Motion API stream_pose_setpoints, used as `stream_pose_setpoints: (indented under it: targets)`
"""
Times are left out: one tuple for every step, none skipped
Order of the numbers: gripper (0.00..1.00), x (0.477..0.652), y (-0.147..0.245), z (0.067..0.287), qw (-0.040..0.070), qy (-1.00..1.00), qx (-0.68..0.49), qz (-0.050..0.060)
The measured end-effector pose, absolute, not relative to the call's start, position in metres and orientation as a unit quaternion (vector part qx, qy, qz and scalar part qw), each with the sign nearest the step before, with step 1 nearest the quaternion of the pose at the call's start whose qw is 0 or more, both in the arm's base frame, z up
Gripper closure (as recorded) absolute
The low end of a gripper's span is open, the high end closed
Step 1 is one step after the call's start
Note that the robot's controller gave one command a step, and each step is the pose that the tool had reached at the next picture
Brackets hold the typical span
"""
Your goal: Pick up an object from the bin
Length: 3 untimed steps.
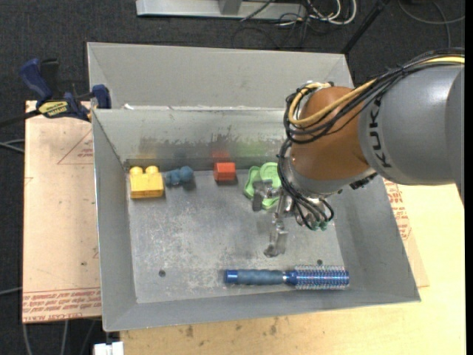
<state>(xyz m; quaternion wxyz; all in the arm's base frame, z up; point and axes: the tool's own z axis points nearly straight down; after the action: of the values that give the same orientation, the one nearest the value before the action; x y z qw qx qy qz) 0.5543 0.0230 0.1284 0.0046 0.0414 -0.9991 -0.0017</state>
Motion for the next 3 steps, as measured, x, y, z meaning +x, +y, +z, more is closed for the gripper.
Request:
stream_pose_setpoints:
  targets:
    - [0.0,0.491,-0.002,0.069,-0.001,-0.999,0.033,-0.001]
    - [1.0,0.493,-0.001,0.071,-0.002,-0.999,0.035,0.0]
    - [1.0,0.511,-0.009,0.194,-0.005,-0.998,0.055,0.0]
